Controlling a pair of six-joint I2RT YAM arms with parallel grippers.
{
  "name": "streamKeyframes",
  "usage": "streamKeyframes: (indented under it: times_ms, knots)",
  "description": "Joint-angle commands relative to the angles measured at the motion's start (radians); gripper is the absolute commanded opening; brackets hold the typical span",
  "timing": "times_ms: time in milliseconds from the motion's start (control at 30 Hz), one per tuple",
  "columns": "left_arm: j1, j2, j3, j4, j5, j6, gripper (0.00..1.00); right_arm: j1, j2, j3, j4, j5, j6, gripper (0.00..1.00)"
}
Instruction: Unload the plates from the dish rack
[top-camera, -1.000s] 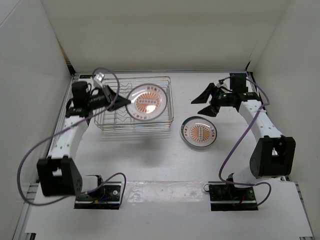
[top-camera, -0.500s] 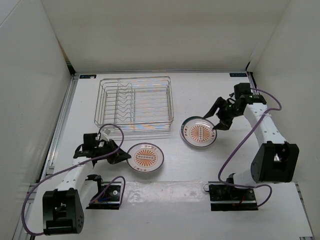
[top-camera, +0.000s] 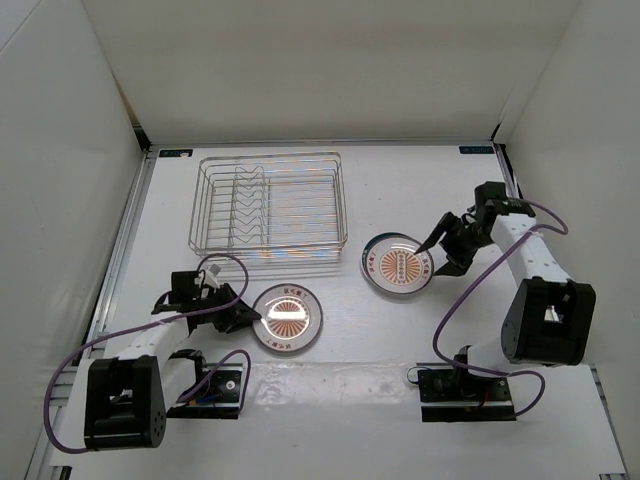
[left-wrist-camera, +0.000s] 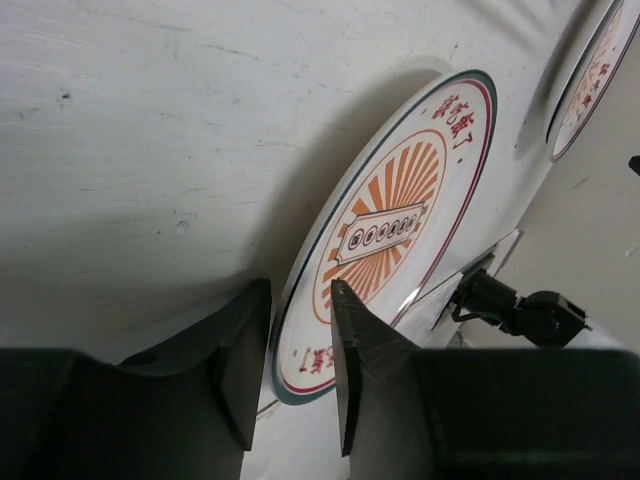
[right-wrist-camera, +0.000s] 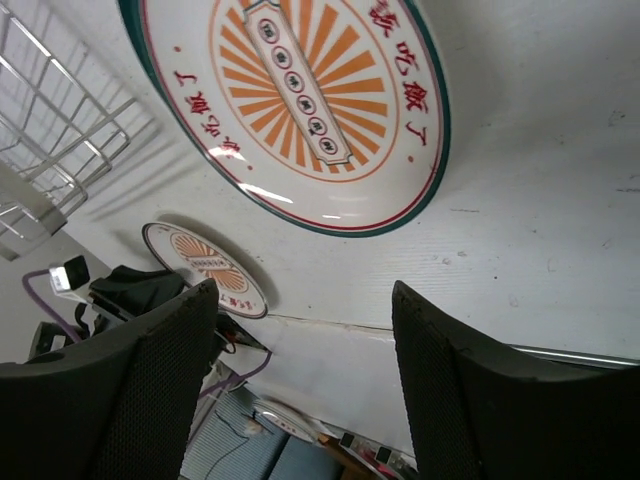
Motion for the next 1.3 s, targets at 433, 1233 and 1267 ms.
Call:
streamKeyframes:
  times_ms: [433,1233,1267]
  knots:
    - [-0.004,-0.06,0.201,-0.264,-0.146,0.06,0.97,-0.038,0.14,-0.123,0.064,-0.01,0.019,0.62]
    - [0.038,-0.142,0.432,-0.488,-0.085,0.151,1.0,-0.031,0.082,-0.327,0.38,0.019,0.01,0.13]
    - [0.038,-0.146,0.43,-0.485,-0.085,0.149,1.0,-0.031,0.079,-0.324,0.383,0.021,0.009,0.09]
